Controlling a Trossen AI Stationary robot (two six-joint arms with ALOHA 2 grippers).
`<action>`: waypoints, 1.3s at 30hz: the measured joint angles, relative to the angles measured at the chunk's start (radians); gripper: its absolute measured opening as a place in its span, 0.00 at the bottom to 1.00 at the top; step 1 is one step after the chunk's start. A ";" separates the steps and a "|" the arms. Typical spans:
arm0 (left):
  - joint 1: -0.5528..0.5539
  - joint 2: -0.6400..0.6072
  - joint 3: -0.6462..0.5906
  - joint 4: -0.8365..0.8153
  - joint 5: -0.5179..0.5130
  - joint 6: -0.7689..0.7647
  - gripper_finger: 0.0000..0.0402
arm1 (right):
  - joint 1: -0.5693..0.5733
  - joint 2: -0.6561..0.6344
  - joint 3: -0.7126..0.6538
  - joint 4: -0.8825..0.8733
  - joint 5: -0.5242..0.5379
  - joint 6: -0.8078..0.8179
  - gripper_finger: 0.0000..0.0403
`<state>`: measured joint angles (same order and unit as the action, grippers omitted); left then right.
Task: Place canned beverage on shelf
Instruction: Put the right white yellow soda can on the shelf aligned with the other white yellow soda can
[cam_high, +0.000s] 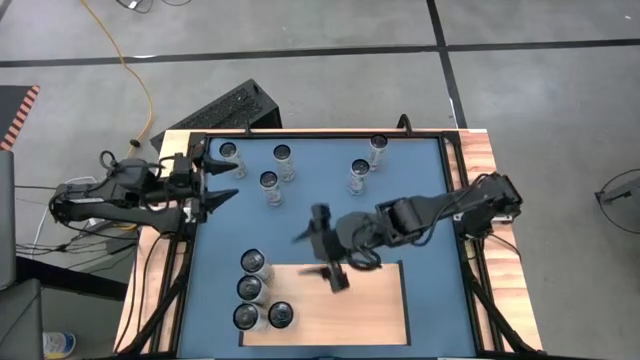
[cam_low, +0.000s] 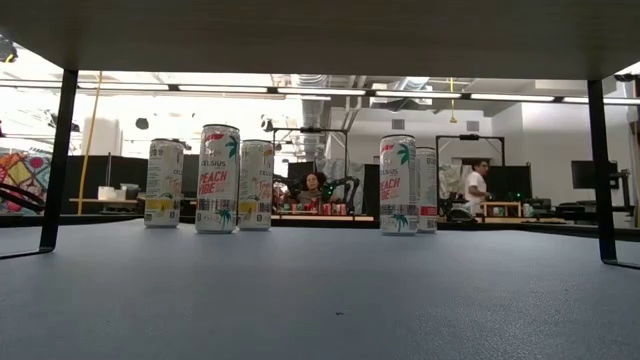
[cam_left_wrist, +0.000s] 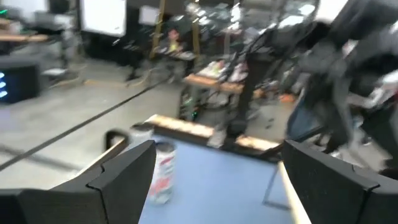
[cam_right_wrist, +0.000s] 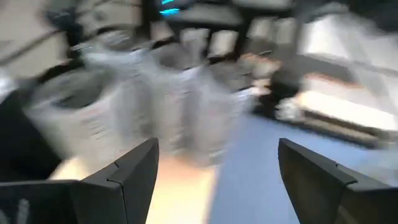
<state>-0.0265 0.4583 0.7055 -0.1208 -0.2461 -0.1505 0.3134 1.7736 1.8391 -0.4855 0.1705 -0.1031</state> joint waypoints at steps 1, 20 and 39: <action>0.000 0.000 0.000 -0.022 -0.013 0.000 0.83 | -0.011 -0.011 0.004 -0.026 0.029 -0.009 0.76; 0.068 0.002 0.000 -0.122 -0.089 0.182 0.83 | -0.485 0.044 0.004 -0.077 -0.155 -0.128 0.76; 0.198 0.094 0.000 -0.135 0.005 0.203 0.83 | -0.601 0.313 0.005 0.161 -0.118 0.039 0.76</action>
<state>0.1712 0.5522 0.7052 -0.2554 -0.2408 0.0522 -0.2876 2.0865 1.8437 -0.3250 0.0524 -0.0644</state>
